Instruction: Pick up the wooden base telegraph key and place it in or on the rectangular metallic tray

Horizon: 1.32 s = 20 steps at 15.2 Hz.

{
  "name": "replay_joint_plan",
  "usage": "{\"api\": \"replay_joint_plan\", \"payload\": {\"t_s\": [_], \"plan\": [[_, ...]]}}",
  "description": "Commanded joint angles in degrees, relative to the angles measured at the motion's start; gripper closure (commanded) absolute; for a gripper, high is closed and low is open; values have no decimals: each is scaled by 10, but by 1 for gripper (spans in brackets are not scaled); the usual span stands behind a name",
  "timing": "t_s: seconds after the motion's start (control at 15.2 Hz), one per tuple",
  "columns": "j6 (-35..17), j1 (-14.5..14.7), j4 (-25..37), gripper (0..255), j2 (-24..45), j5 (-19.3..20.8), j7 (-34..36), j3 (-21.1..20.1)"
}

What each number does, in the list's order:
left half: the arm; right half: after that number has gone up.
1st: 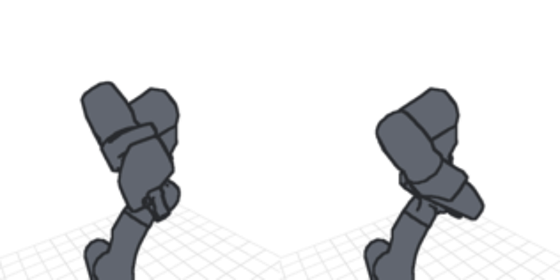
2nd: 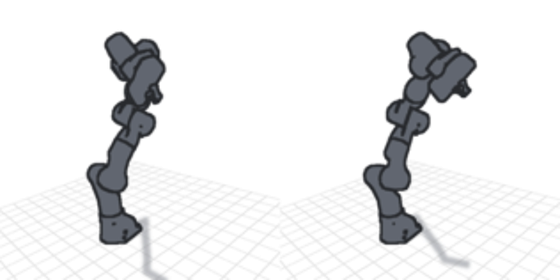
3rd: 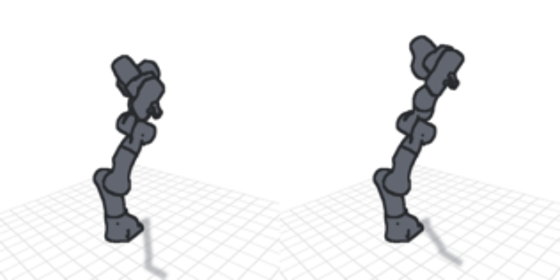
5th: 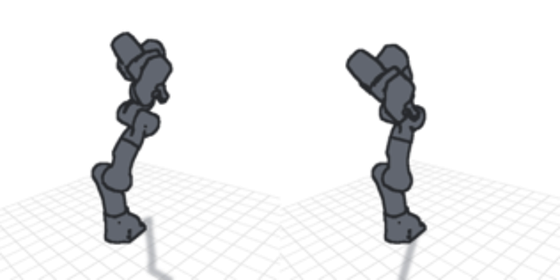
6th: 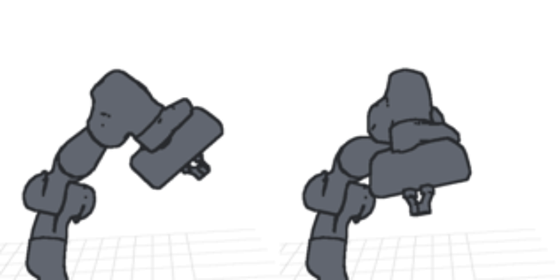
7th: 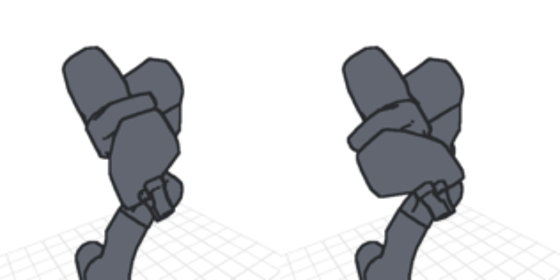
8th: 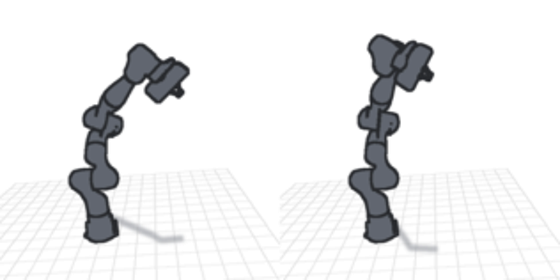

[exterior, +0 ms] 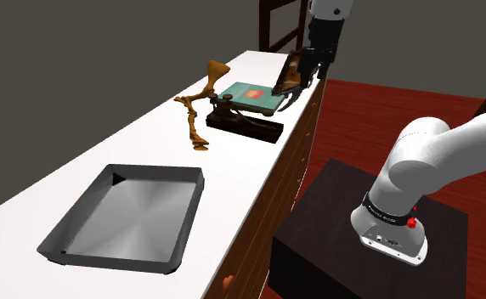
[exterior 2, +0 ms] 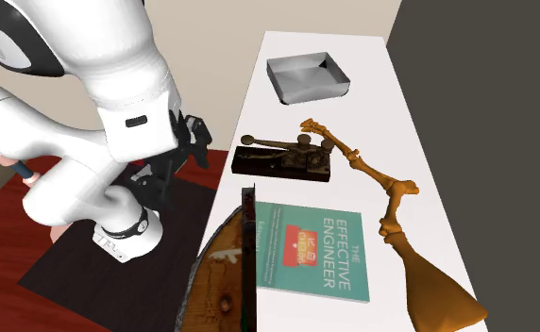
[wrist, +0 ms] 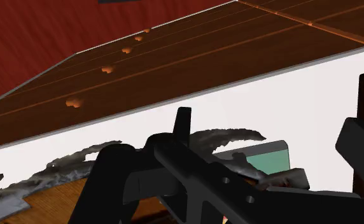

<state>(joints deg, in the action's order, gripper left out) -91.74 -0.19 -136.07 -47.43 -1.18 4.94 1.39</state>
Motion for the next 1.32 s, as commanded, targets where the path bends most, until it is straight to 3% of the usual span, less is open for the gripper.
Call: {"api": "replay_joint_plan", "payload": {"t_s": [0.0,0.53,1.06,1.25], "plan": [[0,0,0,0,0,0,0,0],[-71,42,51,0,100,-37,43,-76],[-126,70,135,0,216,-42,88,-150],[-143,70,124,0,221,-42,89,-153]]}}
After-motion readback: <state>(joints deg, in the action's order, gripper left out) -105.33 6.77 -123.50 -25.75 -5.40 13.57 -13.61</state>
